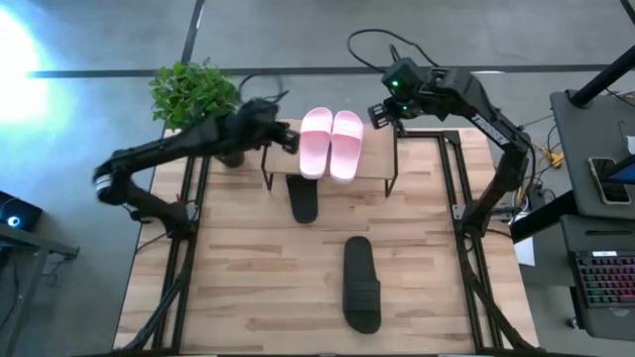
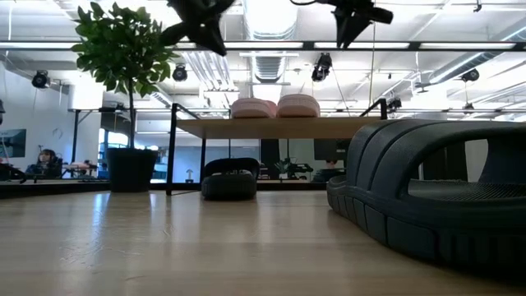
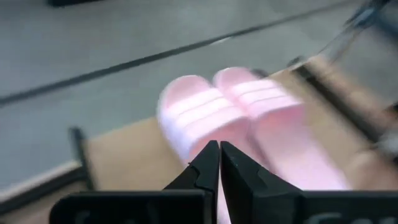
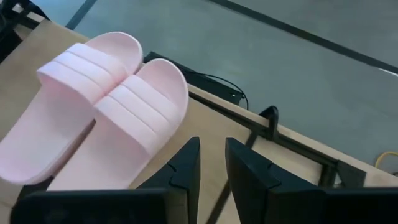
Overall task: Pick and place slides into the shelf
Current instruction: Adjust the shelf
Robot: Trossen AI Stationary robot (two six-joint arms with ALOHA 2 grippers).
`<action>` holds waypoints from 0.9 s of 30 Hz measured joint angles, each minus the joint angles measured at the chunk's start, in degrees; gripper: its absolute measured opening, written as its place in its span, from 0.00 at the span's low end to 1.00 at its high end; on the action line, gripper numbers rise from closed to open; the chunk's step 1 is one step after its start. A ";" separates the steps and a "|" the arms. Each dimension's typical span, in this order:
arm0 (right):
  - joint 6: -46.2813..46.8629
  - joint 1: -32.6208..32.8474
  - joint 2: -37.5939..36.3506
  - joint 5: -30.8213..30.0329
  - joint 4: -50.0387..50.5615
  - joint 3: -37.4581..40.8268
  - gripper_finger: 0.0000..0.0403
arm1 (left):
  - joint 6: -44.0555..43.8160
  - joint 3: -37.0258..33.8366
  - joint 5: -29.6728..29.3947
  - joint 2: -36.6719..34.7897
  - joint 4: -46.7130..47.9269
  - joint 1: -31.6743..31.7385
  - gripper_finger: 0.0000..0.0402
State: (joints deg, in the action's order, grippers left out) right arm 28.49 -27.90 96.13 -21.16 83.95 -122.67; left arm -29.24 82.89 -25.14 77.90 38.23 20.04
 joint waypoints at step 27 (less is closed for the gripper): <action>4.26 0.02 -17.54 -0.15 1.04 16.02 0.16 | -13.90 37.17 6.90 38.88 19.74 16.74 0.00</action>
State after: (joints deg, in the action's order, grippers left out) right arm 32.75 -27.88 78.59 -21.31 84.99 -106.65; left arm -43.14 120.07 -18.23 116.79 57.97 36.78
